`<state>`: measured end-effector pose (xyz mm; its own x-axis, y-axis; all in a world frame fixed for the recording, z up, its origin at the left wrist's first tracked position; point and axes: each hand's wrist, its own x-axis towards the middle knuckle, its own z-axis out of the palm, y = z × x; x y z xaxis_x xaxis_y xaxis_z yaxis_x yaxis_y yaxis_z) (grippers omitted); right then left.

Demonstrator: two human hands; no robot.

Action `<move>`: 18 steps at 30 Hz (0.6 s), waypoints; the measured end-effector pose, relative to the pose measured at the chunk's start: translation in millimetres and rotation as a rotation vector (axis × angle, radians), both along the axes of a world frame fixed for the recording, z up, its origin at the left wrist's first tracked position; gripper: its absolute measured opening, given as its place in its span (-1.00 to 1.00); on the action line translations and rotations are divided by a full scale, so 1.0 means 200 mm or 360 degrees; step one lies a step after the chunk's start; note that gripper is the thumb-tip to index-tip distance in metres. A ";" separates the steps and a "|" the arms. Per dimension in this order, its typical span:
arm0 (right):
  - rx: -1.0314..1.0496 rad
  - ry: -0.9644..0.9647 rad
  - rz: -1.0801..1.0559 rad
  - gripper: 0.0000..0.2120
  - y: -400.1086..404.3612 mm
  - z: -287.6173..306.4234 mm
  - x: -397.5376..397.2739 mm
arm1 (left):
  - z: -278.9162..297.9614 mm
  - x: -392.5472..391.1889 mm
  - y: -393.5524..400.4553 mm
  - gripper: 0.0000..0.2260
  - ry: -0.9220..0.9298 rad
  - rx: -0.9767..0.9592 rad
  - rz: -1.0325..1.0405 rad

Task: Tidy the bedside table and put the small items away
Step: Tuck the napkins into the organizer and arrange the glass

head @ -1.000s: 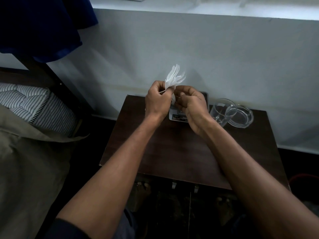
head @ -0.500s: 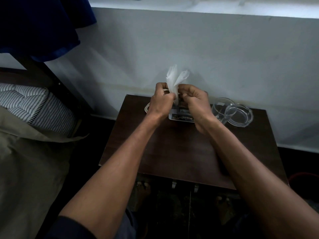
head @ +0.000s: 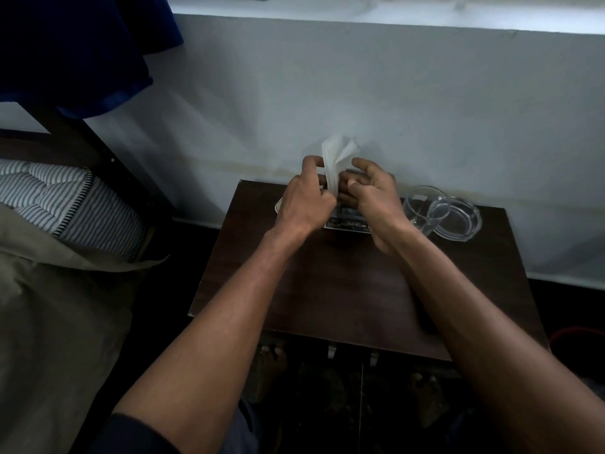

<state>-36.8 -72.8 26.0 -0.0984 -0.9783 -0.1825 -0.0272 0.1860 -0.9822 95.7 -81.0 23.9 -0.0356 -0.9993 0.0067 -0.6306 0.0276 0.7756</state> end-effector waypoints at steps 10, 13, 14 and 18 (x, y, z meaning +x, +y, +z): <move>-0.0070 0.0252 0.0040 -0.47 0.00 -0.03 0.00 | -0.03 0.00 -0.03 -0.52 0.0085 0.0054 0.0061; -0.0118 0.0266 0.0027 -0.48 0.00 -0.04 0.01 | -0.03 -0.01 -0.02 -0.59 0.0061 -0.0023 0.0034; -0.0141 0.0277 0.0027 -0.49 0.00 -0.05 0.01 | -0.03 -0.01 -0.02 -0.61 0.0064 -0.0068 0.0035; -0.0235 0.0349 0.0016 -0.50 0.00 -0.05 0.00 | -0.03 0.00 -0.03 -0.60 0.0068 -0.0130 0.0061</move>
<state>-35.9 -72.1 16.4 -0.1100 -0.9938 -0.0132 -0.2438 0.0398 -0.9690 96.6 -87.9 18.3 0.0046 -0.9960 0.0890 -0.5990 0.0685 0.7978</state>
